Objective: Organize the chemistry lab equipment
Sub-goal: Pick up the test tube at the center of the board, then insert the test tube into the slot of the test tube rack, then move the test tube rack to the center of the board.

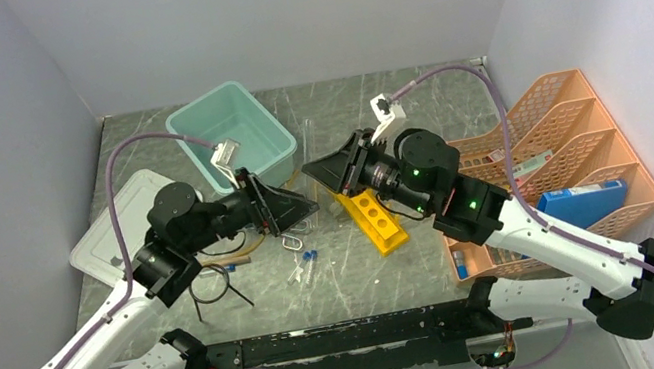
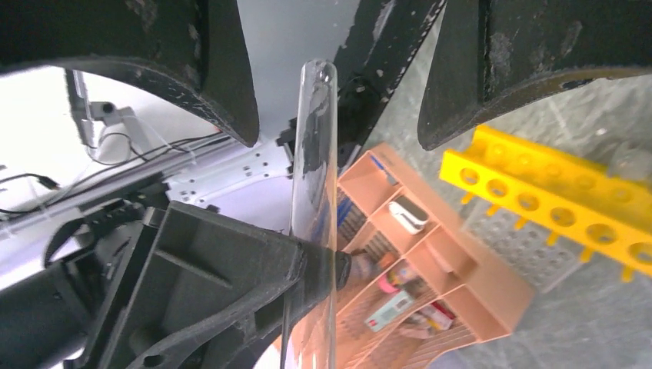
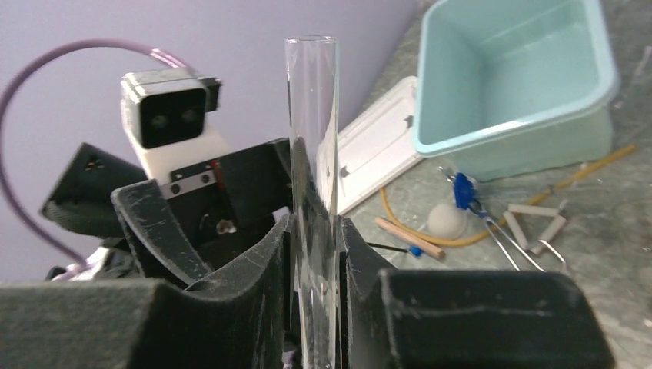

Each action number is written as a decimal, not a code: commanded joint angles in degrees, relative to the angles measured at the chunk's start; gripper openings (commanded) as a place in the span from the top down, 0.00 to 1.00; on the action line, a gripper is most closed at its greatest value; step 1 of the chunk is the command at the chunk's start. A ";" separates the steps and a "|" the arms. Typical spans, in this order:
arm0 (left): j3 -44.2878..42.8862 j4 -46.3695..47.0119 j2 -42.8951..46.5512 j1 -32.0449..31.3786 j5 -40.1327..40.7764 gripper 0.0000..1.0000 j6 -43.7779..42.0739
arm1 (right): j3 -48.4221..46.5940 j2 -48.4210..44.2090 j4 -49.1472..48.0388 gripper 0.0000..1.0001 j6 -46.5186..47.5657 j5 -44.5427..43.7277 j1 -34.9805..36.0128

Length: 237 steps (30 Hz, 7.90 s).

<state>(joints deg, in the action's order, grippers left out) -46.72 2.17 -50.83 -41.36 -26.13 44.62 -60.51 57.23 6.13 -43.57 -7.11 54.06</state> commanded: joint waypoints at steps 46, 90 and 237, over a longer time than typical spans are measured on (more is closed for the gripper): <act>0.94 5.62 4.48 -0.24 -12.16 0.95 -5.12 | -2.15 -1.76 -0.70 0.28 2.13 13.27 -1.71; -4.91 -17.69 5.74 -0.25 -18.65 0.83 -23.57 | -7.21 -0.62 4.85 1.00 6.09 27.88 -5.06; 1.06 -33.93 19.33 -0.12 34.51 0.06 -29.05 | 6.82 6.48 42.92 0.41 12.63 -7.45 -6.95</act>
<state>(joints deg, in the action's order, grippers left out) -46.02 -32.62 -32.38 -41.41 8.71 16.25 -56.07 62.39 49.54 -32.01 -16.86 47.53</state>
